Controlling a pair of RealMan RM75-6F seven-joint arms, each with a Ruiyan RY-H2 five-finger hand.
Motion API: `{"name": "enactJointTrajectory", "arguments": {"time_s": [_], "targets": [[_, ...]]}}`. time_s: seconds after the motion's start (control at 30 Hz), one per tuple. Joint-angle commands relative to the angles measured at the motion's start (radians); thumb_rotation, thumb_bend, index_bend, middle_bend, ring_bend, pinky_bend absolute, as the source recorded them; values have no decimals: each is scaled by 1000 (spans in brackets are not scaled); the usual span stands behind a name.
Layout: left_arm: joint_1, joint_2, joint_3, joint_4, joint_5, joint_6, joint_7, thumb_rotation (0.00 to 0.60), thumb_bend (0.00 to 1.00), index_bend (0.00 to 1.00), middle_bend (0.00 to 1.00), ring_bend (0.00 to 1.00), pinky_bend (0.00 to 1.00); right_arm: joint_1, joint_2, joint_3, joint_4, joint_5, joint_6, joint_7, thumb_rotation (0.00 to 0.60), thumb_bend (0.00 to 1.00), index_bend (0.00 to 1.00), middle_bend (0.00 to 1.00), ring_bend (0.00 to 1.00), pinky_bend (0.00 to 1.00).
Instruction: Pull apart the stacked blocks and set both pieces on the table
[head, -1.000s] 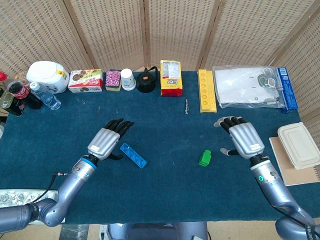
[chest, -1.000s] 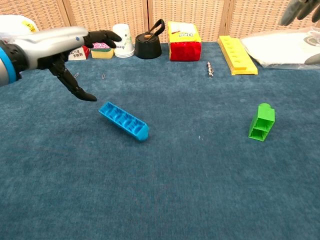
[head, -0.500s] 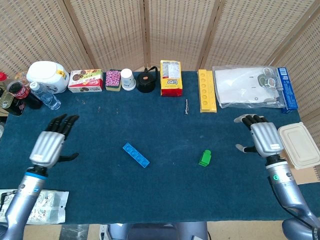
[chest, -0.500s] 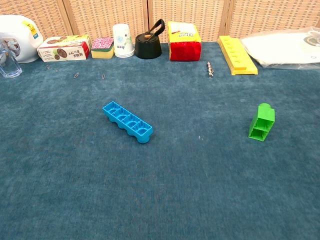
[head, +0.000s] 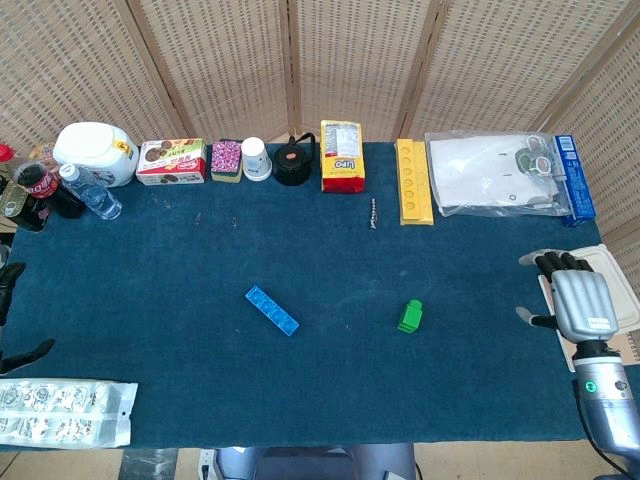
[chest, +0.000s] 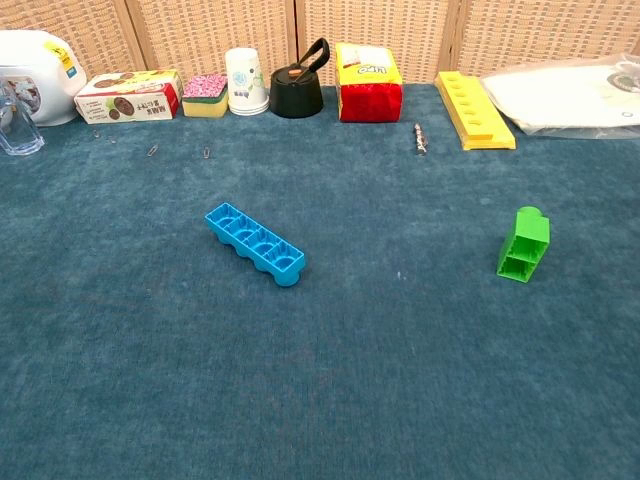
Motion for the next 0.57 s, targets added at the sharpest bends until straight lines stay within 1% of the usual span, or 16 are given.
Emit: {"name": "enactJointTrajectory", "arguments": {"time_s": [0.03,0.23,0.47,0.57], "targets": [[33,-4,-1,45,-7,27,-50,600,133,93,124,0,112,-33,7,-13,-17,-5,39,-29,600,41,336,335,258,260],[79,-25,-14,92,-32,45,-109,600,133,98,124,0,112,-90,15,-29,-45,-25,104,-46,600,42,347,353,264,246],[101,-40,-12,105,-43,22,-118,600,133,102,124,0,112,-138,21,-52,-47,-46,142,-63,600,41,357,368,268,236],[105,-46,-19,107,-42,16,-124,600,132,102,124,0,112,-146,15,-52,-45,-59,152,-64,600,41,357,371,269,235]]}}
